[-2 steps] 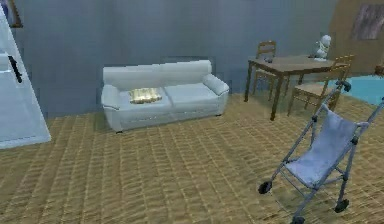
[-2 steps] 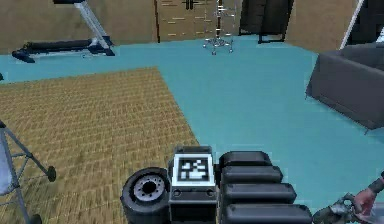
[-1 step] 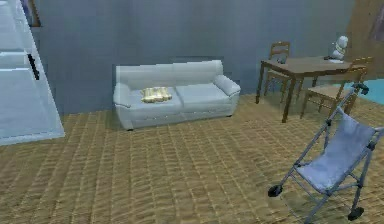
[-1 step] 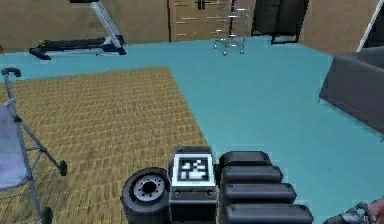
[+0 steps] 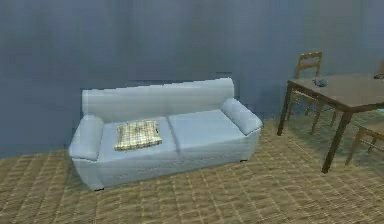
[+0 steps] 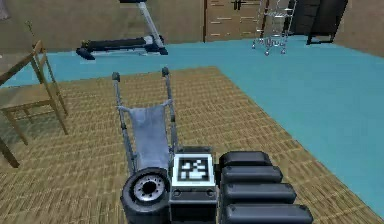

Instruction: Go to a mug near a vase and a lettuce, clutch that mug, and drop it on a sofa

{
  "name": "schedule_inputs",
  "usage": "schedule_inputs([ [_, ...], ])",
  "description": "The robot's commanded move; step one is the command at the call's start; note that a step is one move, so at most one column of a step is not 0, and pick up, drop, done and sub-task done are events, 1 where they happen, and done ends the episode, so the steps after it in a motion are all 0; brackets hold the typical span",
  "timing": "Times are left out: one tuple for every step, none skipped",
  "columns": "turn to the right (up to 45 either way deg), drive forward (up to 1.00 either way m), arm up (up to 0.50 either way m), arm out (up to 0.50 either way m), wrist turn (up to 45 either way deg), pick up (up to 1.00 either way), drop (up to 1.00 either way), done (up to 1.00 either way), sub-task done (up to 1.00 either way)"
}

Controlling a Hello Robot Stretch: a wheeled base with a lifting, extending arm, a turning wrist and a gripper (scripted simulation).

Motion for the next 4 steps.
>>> schedule_inputs([
  [0.0,1.0,0.0,0.0,0.0,0.0,0.0,0.0,0.0],
  [-45.0,0.0,0.0,0.0,0.0,0.0,0.0,0.0,0.0],
  [-45.0,0.0,0.0,0.0,0.0,0.0,0.0,0.0,0.0],
  [-21.0,0.0,0.0,0.0,0.0,0.0,0.0,0.0,0.0],
])
